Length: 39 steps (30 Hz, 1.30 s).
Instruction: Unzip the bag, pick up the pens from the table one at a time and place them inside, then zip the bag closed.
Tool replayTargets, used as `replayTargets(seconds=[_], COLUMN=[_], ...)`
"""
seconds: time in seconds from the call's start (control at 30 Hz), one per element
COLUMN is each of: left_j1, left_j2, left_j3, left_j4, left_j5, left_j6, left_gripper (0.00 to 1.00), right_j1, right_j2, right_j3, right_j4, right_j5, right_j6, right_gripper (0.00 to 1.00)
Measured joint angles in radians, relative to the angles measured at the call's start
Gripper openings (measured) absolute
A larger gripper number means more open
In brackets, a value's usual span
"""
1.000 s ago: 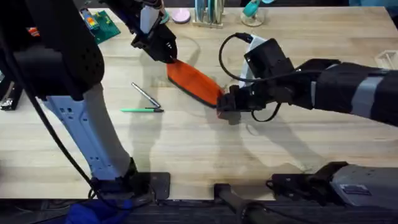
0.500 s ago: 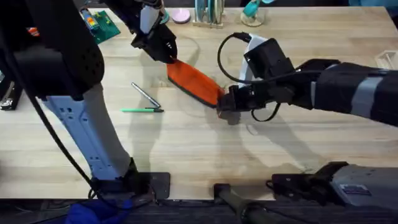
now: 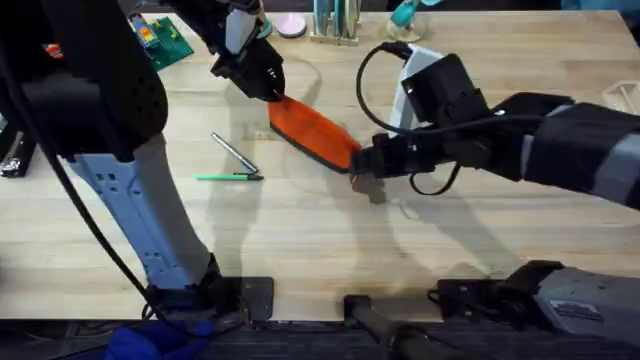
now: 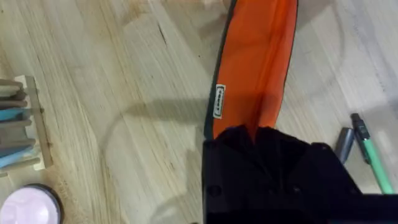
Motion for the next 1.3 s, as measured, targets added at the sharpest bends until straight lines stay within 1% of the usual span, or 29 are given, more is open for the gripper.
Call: replayTargets(seconds=[0.4, 0.87, 1.3], left_j1=[0.000, 0.000, 0.000], left_j2=[0.000, 0.000, 0.000], left_j3=[0.000, 0.000, 0.000], left_j4=[0.000, 0.000, 0.000], left_j5=[0.000, 0.000, 0.000], left_j6=[0.000, 0.000, 0.000], left_gripper=[0.042, 0.042, 0.042], right_j1=[0.000, 0.000, 0.000], right_j2=[-0.102, -0.103, -0.102], right_j3=[0.001, 0.075, 0.079], right_j4=[-0.056, -0.071, -0.047], right_j5=[0.001, 0.000, 0.000], right_j6=[-0.001, -0.015, -0.019], right_gripper=[0.032, 0.031, 0.031])
